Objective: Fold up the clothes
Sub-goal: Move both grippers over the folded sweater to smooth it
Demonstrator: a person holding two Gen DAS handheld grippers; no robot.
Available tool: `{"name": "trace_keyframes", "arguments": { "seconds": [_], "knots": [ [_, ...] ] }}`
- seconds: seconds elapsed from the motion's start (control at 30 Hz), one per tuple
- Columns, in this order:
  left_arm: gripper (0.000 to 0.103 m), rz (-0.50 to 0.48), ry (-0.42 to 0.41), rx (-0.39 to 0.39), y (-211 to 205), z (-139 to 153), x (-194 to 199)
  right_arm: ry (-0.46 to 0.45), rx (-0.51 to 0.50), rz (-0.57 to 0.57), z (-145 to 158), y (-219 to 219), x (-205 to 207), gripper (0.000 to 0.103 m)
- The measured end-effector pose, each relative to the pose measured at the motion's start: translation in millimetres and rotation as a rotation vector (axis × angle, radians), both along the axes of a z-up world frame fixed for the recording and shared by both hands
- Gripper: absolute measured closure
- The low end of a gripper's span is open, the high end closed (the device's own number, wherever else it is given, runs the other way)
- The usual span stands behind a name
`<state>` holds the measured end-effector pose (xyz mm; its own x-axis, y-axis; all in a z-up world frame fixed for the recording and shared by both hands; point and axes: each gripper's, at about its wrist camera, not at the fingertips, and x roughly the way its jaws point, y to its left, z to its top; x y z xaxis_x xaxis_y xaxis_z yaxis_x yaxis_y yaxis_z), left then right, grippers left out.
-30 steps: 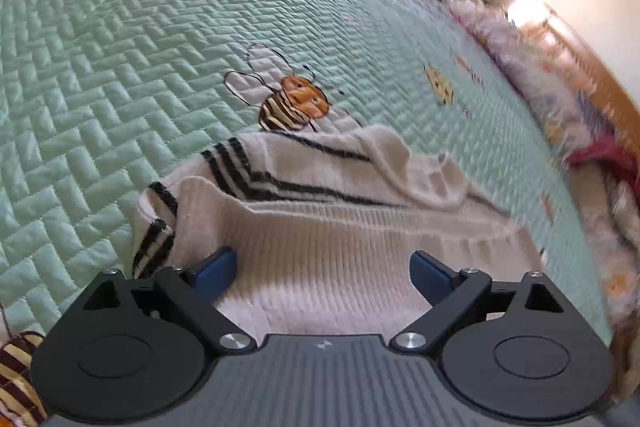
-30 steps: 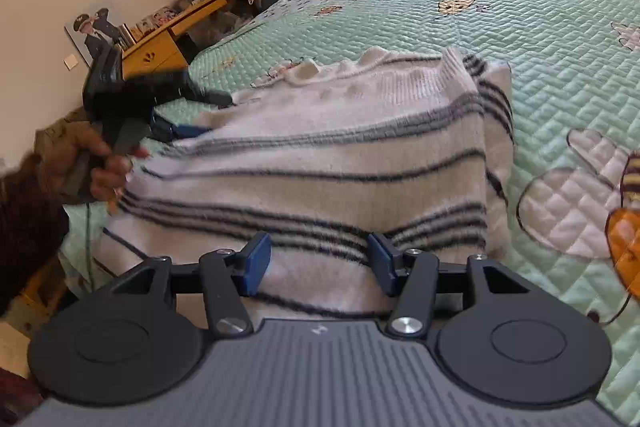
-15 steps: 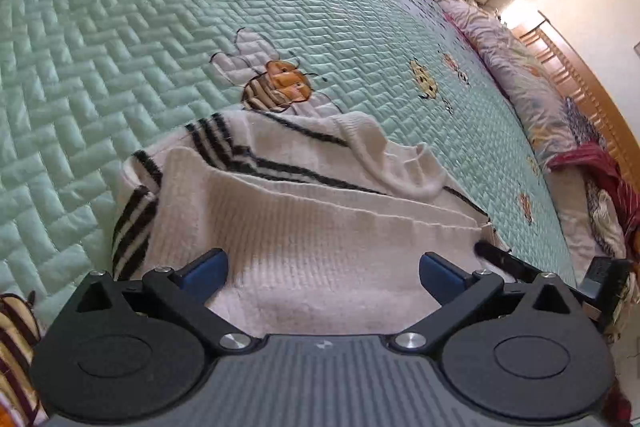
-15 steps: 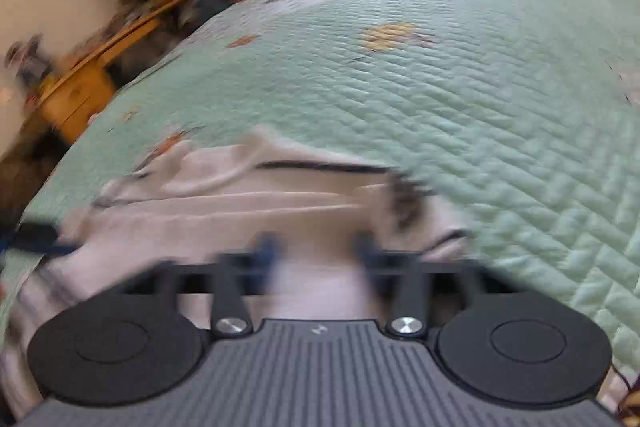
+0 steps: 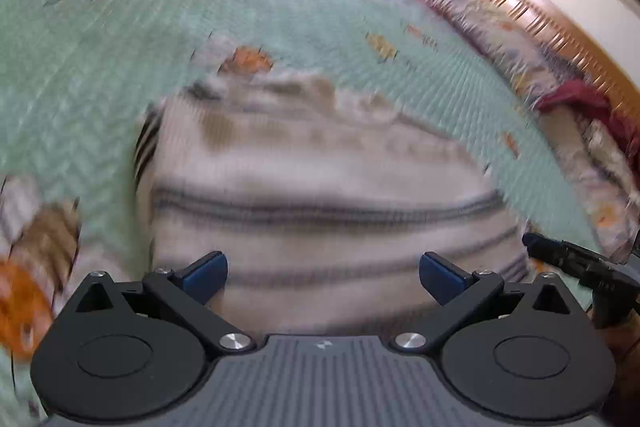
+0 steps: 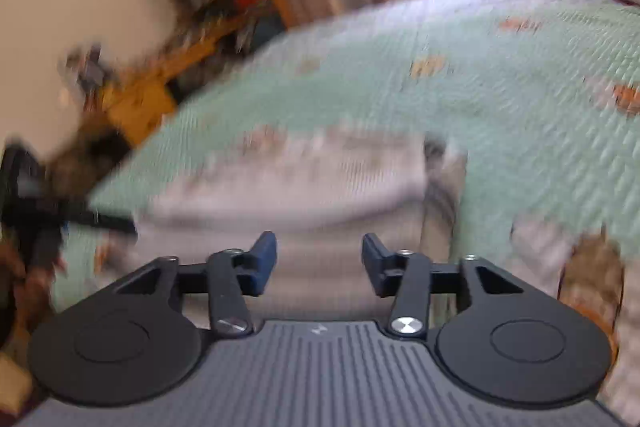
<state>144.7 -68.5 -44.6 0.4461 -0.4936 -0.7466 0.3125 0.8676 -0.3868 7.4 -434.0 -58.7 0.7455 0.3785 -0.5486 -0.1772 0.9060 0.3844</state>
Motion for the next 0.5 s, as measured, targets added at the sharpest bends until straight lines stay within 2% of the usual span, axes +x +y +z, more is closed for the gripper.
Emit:
{"name": "trace_keyframes", "arguments": {
  "seconds": [0.07,0.17,0.27,0.37,0.43,0.5],
  "knots": [
    [0.001,0.007,0.012,0.029,0,-13,-11,0.063,-0.029,0.019,-28,3,-5,0.056],
    [0.001,0.001,-0.018,0.068,-5,-17,-18,0.013,0.005,-0.022,-26,-1,-17,0.059],
    [0.001,-0.008,-0.067,0.102,-9,0,-30,-0.022,-0.04,-0.02,1,8,-28,0.058],
    [0.001,-0.048,-0.111,0.124,-14,12,-49,-0.099,-0.015,0.016,21,23,-48,0.058],
    [0.001,-0.05,-0.09,0.124,-14,2,-55,-0.128,-0.031,0.067,17,41,-50,0.058],
    [0.001,-0.02,-0.061,0.137,-9,-17,-55,-0.084,-0.08,0.123,3,61,-43,0.059]
  ]
}}
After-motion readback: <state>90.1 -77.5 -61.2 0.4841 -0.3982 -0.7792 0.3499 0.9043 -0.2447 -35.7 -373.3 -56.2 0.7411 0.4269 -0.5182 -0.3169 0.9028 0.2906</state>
